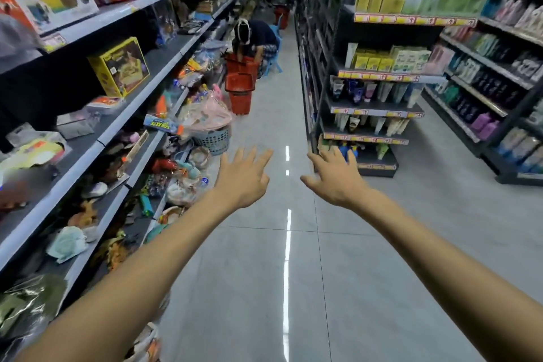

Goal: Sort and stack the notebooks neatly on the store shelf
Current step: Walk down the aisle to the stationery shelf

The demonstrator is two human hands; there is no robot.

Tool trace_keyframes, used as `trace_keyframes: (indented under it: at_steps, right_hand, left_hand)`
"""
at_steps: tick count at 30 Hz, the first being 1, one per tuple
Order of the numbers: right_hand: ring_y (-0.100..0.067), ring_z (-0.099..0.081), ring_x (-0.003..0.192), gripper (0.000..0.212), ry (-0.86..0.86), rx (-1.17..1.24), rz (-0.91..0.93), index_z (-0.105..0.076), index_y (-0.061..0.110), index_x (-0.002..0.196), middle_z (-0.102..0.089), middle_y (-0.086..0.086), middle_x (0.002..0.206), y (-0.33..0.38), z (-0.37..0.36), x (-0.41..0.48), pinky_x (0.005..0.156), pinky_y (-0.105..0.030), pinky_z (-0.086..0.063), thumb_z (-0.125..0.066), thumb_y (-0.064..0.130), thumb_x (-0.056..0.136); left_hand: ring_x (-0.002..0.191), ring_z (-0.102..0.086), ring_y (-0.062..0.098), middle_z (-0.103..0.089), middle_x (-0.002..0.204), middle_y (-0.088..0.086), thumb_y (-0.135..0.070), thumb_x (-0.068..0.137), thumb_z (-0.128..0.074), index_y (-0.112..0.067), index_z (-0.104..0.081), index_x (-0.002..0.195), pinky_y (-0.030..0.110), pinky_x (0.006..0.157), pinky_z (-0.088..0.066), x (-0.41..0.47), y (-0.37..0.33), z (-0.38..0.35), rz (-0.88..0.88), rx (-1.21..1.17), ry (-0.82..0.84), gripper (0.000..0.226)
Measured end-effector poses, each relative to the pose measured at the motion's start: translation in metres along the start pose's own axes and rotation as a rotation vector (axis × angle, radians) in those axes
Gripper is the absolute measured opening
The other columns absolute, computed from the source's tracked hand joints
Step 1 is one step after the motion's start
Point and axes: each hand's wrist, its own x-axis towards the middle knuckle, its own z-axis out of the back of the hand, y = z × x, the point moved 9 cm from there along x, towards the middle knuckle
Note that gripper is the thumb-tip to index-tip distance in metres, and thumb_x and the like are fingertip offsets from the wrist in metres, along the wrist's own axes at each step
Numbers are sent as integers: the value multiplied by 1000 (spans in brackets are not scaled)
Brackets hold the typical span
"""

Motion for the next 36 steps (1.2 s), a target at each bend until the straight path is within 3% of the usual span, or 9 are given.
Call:
trace_keyframes:
  at_steps: [5,12,22,31,36]
  right_hand:
    - [-36,-12,156,74,53,45,-27,-29,27,159,-32,-9,163,-17,-34,57,124,-58,-2,-43,65,97]
    - [-36,-1,158,85,165,94,-87,-21,29,162,-16,-13,170,-56,-97,157,126,-56,2,-43,73,94]
    - [-36,-3,158,96,239,120,-76,-8,27,164,-10,-15,170,-102,-137,364,126,-59,-4,-41,79,90]
    - [-35,0,158,92,299,135,23,-8,27,164,-7,-15,171,-97,-152,536,125,-56,1,-43,74,94]
    - [-35,2,158,91,320,118,49,-7,29,164,-5,-14,171,-87,-170,649,126,-55,3,-43,73,94]
  left_hand:
    - [154,-27,31,-31,169,5,-47,101,-48,-31,-31,161,57,122,-22,68,36,-24,-36,23,23,64]
    - [160,-14,33,-19,174,7,-65,96,-49,-37,-24,164,62,124,-13,177,80,-71,7,-1,75,77]
    - [162,-5,35,-9,176,7,-69,96,-48,-39,-15,166,63,126,-6,363,134,-101,49,47,165,82]
    - [161,-15,34,-19,174,9,-67,96,-49,-38,-21,165,60,127,-16,495,213,-117,99,8,196,80]
    - [155,-31,33,-33,168,12,-72,84,-35,-36,-24,165,56,123,-28,591,278,-138,98,-20,208,89]
